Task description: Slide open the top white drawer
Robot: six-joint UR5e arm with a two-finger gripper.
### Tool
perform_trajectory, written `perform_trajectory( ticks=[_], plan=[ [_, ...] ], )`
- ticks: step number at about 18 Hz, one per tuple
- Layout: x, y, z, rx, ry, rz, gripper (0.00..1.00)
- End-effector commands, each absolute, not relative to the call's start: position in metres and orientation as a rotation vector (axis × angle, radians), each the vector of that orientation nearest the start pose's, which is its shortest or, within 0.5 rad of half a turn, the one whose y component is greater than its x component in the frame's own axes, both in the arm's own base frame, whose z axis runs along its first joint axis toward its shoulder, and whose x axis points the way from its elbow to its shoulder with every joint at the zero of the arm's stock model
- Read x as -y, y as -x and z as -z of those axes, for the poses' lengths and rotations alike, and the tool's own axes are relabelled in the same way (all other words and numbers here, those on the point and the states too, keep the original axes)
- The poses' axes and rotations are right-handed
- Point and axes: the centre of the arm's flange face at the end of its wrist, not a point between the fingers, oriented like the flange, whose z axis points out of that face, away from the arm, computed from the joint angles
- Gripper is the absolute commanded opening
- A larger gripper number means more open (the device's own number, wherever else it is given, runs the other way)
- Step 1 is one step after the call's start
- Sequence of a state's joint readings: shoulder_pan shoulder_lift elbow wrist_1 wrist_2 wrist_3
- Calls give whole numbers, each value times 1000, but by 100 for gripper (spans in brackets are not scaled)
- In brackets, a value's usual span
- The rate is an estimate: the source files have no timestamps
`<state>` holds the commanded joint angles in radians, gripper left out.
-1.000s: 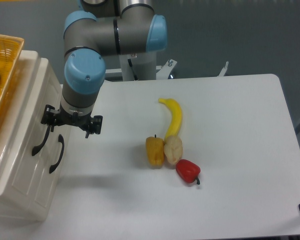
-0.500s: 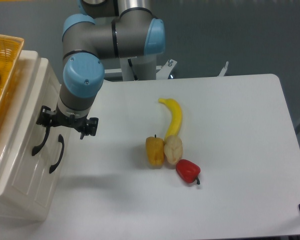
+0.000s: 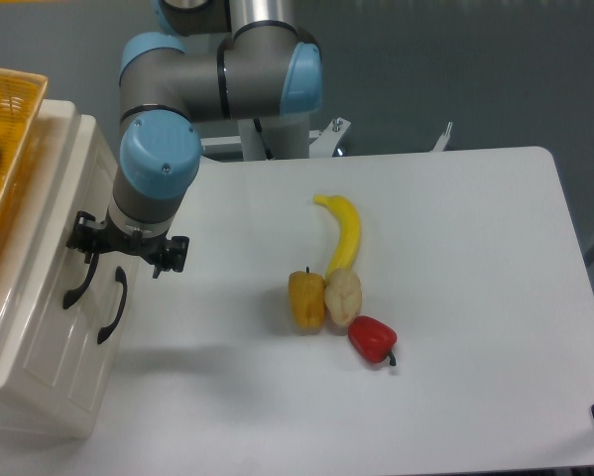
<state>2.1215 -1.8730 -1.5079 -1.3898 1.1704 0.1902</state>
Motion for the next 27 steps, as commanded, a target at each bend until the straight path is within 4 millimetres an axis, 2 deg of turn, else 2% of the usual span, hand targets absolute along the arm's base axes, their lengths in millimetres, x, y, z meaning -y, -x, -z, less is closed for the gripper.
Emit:
perform_trajectory(
  ticks=[27],
  plan=[
    [-612, 160, -368, 527, 2943, 597, 100]
  ],
)
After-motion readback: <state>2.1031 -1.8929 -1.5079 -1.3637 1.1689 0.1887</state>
